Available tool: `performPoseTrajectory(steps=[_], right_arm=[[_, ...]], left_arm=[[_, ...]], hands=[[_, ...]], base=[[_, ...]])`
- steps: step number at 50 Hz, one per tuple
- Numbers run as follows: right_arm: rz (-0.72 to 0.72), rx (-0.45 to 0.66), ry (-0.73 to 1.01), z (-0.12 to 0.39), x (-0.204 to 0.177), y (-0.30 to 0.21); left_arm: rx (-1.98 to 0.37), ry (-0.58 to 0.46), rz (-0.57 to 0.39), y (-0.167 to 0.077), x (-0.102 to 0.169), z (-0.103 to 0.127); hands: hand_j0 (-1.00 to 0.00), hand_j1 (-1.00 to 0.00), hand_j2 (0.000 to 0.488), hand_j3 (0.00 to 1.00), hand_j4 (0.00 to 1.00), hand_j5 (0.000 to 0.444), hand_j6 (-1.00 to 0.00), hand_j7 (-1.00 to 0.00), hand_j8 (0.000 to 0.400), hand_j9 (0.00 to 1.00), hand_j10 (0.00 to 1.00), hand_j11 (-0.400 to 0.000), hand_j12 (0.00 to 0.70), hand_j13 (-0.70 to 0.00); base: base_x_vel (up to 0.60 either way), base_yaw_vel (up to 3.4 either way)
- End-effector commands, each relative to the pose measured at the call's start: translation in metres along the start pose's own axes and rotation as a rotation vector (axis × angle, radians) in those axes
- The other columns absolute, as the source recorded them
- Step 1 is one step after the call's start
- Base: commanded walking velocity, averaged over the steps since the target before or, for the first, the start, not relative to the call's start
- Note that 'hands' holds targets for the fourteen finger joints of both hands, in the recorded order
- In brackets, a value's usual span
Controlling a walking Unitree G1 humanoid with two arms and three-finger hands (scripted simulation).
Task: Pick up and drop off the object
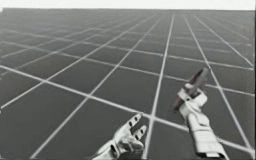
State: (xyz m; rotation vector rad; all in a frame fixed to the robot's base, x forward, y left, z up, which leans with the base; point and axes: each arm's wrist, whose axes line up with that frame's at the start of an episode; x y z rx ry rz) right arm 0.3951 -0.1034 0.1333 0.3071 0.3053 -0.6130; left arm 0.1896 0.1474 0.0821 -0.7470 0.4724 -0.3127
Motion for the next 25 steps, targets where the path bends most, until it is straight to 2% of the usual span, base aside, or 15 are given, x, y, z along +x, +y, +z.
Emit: performPoseTrajectory(steps=[1, 25], right_arm=[[0.008, 0.037, -0.027, 0.0108, -0.0004, -0.0032], [0.008, 0.037, -0.027, 0.0108, -0.0004, -0.0032]], left_arm=[[0.024, -0.003, -0.008, -0.0062, 0.0006, 0.0025], [0.024, -0.003, -0.008, -0.0062, 0.0006, 0.0025]], hands=[[0.00, 0.00, 0.000, 1.00, 1.00, 0.000, 0.00, 0.00, 0.000, 1.00, 1.00, -0.400, 0.000, -0.700], [0.00, 0.00, 0.000, 1.00, 1.00, 0.000, 0.00, 0.00, 0.000, 1.00, 1.00, -0.400, 0.000, -0.700]], base=[[0.53, -0.12], [0.56, -0.07]])
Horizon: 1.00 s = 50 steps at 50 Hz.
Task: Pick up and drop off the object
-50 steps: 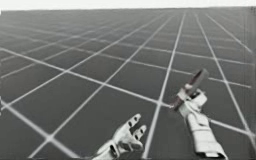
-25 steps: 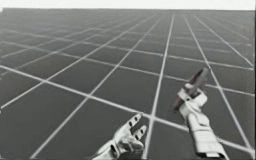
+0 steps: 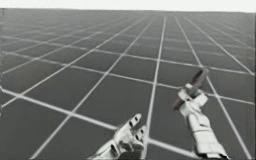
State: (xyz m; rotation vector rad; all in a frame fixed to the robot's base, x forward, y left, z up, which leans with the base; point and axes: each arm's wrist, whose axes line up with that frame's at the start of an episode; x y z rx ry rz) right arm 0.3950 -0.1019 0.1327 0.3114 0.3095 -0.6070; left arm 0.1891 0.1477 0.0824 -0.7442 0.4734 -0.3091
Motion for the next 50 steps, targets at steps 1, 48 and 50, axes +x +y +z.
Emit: performPoseTrajectory(steps=[1, 48, 50], right_arm=[[0.002, 0.035, -0.033, 0.0119, 0.0001, -0.0042], [0.002, 0.035, -0.033, 0.0119, 0.0001, -0.0042], [0.002, 0.035, -0.033, 0.0119, 0.0001, -0.0042]], left_arm=[[0.022, -0.003, -0.013, -0.0062, 0.0012, 0.0025], [0.022, -0.003, -0.013, -0.0062, 0.0012, 0.0025], [0.022, -0.003, -0.013, -0.0062, 0.0012, 0.0025]], hands=[[0.00, 0.00, 0.000, 1.00, 1.00, 0.000, 0.00, 0.00, 0.000, 1.00, 1.00, -0.400, 0.000, -0.700], [0.00, 0.00, 0.000, 1.00, 1.00, 0.000, 0.00, 0.00, 0.000, 1.00, 1.00, -0.400, 0.000, -0.700], [0.00, 0.00, 0.000, 1.00, 1.00, 0.000, 0.00, 0.00, 0.000, 1.00, 1.00, -0.400, 0.000, -0.700]], base=[[0.57, -0.05], [0.59, 0.00], [0.58, 0.03]])
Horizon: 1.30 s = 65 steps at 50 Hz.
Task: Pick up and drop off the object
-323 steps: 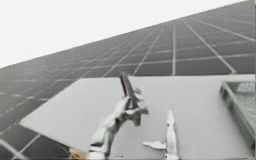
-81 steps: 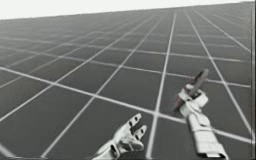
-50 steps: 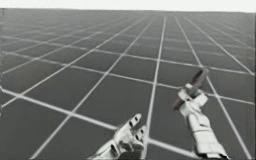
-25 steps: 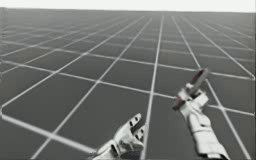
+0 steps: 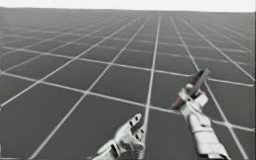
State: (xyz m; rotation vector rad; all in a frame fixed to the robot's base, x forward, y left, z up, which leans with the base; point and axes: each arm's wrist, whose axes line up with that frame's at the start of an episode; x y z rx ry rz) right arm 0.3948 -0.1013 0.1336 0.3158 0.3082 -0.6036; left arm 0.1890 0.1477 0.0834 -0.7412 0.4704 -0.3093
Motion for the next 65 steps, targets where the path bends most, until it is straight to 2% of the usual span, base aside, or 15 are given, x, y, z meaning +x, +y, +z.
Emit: performPoseTrajectory(steps=[1, 65], right_arm=[[-0.002, 0.031, -0.034, 0.0113, 0.0008, -0.0046], [-0.002, 0.031, -0.034, 0.0113, 0.0008, -0.0046]], left_arm=[[0.018, 0.000, -0.012, -0.0055, 0.0016, 0.0019], [0.018, 0.000, -0.012, -0.0055, 0.0016, 0.0019]], hands=[[0.00, 0.00, 0.000, 1.00, 1.00, 0.000, 0.00, 0.00, 0.000, 1.00, 1.00, -0.400, 0.000, -0.700], [0.00, 0.00, 0.000, 1.00, 1.00, 0.000, 0.00, 0.00, 0.000, 1.00, 1.00, -0.400, 0.000, -0.700]], base=[[0.58, 0.04], [0.56, 0.07]])
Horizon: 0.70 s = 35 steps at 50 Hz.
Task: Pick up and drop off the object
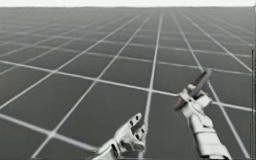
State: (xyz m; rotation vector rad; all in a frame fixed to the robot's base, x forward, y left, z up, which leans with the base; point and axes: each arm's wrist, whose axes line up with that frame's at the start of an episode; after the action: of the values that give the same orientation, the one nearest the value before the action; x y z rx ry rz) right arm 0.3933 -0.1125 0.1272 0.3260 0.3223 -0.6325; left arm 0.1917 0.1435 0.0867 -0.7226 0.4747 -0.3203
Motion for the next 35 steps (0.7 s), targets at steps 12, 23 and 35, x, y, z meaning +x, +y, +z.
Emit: performPoseTrajectory(steps=[12, 23, 35], right_arm=[[0.028, 0.021, -0.046, 0.0131, -0.0063, 0.0062], [0.028, 0.021, -0.046, 0.0131, -0.0063, 0.0062], [0.028, 0.021, -0.046, 0.0131, -0.0063, 0.0062]], left_arm=[[0.000, -0.010, -0.009, -0.0005, -0.0015, 0.0008], [0.000, -0.010, -0.009, -0.0005, -0.0015, 0.0008], [0.000, -0.010, -0.009, -0.0005, -0.0015, 0.0008]], hands=[[0.00, 0.00, 0.000, 1.00, 1.00, 0.000, 0.00, 0.00, 0.000, 1.00, 1.00, -0.400, 0.000, -0.700], [0.00, 0.00, 0.000, 1.00, 1.00, 0.000, 0.00, 0.00, 0.000, 1.00, 1.00, -0.400, 0.000, -0.700], [0.00, 0.00, 0.000, 1.00, 1.00, 0.000, 0.00, 0.00, 0.000, 1.00, 1.00, -0.400, 0.000, -0.700]], base=[[0.57, 0.06], [0.56, 0.06], [0.57, 0.05]])
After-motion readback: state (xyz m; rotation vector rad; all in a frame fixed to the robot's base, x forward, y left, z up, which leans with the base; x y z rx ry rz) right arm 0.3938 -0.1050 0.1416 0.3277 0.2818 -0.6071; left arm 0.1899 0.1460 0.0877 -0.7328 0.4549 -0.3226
